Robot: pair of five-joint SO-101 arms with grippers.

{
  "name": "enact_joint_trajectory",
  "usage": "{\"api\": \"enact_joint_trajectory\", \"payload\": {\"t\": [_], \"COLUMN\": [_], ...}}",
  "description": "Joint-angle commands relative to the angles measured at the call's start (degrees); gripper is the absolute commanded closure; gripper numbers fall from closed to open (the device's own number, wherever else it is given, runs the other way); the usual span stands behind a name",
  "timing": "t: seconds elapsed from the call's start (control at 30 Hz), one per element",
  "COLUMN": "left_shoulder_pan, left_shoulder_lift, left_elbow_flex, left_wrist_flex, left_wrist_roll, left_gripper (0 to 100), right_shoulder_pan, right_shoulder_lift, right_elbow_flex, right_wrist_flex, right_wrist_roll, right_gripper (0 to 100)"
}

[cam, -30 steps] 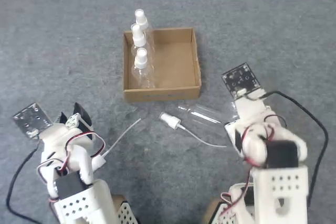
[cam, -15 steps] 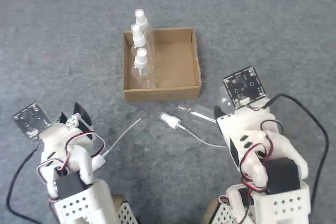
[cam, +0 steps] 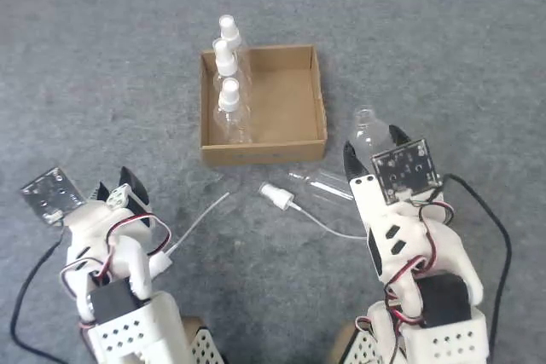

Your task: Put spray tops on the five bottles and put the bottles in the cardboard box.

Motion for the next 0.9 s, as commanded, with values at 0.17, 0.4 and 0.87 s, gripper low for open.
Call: {"api": "enact_joint_trajectory", "payload": {"t": [0.17,0.4,0.87], "left_shoulder_pan": [3.6,11.5,12.1], "left_shoulder_lift": [-1.0,-1.0,-1.0], "left_elbow_flex": [-5.5,-4.5,-4.9], "left_wrist_flex": [5.3,3.7,-6.3], "left_wrist_roll": [0.8,0.4,0.4], "left_gripper": [85,86,99], "right_shoulder_pan": [0.4,10.5,16.8], "right_shoulder_lift": [-7.3,-15.7,-20.6], "right_elbow_flex": [11.0,17.8,22.2], "right_wrist_flex": [-10.7,-12.4,-12.5], "right_wrist_roll": [-9.2,-15.0,-21.4], "right_gripper": [98.9,99.0,99.0]}}
